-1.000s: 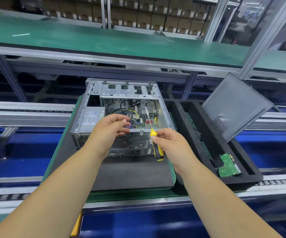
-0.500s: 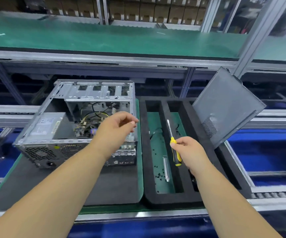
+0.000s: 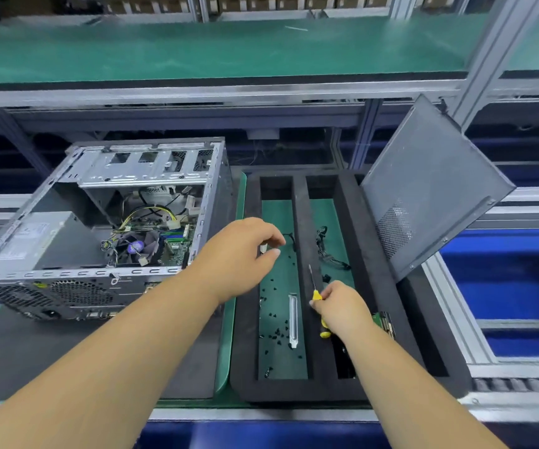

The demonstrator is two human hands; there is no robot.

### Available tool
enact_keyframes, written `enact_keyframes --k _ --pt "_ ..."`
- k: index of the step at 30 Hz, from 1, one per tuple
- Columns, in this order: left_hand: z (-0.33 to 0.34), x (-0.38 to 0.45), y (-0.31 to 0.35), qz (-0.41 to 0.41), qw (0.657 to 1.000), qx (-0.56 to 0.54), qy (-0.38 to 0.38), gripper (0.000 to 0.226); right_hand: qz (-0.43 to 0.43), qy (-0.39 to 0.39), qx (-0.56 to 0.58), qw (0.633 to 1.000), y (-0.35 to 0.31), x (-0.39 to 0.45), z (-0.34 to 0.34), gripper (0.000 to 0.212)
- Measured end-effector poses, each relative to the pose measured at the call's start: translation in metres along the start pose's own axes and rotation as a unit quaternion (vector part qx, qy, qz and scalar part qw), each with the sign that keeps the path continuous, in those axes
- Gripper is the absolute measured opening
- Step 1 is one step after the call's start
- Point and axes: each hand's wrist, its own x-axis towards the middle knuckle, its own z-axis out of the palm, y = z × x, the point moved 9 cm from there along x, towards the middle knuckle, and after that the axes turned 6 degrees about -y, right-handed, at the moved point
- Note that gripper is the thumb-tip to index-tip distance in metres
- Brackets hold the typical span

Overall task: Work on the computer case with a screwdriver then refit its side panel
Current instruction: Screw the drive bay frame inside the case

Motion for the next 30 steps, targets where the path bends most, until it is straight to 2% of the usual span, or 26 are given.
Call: enact_keyframes --k 10,20,24,27,30 --pt "0.016 0.007 0.005 -0.027 1.000 -0.008 -0.013 0.017 -0.006 0.002 -0.118 0.993 -0.003 0.005 -0.006 0.027" --pt "0.025 0.007 0.013 -0.035 0.999 -0.022 -0.022 0.018 -0.023 -0.016 -0.091 0.995 -0.002 0.005 -0.010 0.033" --pt "0.037 0.011 0.015 -0.037 0.998 -0.041 -0.036 0.016 -0.033 0.019 -0.062 0.997 0.006 0.000 -0.039 0.030" --pt "0.048 0.014 0.020 -0.034 0.997 -0.059 -0.047 0.014 -0.036 0.077 -0.118 0.989 0.018 -0.005 -0.076 0.030" --pt "0.056 0.018 0.029 -0.024 0.996 -0.071 -0.054 0.015 0.019 0.063 -0.192 0.979 0.040 -0.006 -0.093 0.043"
